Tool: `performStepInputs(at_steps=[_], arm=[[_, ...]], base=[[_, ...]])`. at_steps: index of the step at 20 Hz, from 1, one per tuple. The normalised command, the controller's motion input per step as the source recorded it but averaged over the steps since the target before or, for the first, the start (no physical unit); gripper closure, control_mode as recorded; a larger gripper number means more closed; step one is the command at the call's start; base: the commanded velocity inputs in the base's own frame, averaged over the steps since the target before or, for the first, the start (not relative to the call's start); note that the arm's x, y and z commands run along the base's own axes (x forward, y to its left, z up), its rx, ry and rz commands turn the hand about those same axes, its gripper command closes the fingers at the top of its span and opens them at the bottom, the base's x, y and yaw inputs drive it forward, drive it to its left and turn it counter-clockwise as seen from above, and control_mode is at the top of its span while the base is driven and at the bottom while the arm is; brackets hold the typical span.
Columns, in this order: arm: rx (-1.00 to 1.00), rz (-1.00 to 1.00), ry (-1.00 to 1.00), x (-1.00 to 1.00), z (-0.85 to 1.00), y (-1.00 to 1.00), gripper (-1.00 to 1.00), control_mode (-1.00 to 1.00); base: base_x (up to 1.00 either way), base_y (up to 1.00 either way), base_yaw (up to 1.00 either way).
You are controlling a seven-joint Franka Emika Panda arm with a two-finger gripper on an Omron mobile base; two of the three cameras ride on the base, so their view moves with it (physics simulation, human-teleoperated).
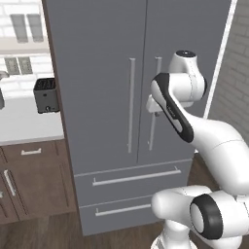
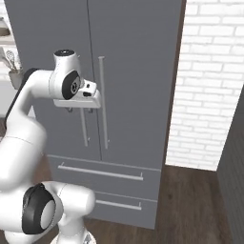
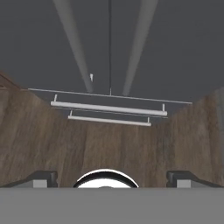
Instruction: Take the strawberry from the fridge and place it on top of the pancake, located on the dining counter.
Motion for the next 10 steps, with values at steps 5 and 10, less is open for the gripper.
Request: performStepInputs(at_steps=[5,10], arm=[[0.0,0.0,0.0,0.0,0.0,0.0,-1.0,1.0],[-0.01,0.0,-0.11,0.28,0.0,-0.03,-1.0,-1.0]], base=[[-0.31,0.02,0.0],[-0.03,0.0,0.0]])
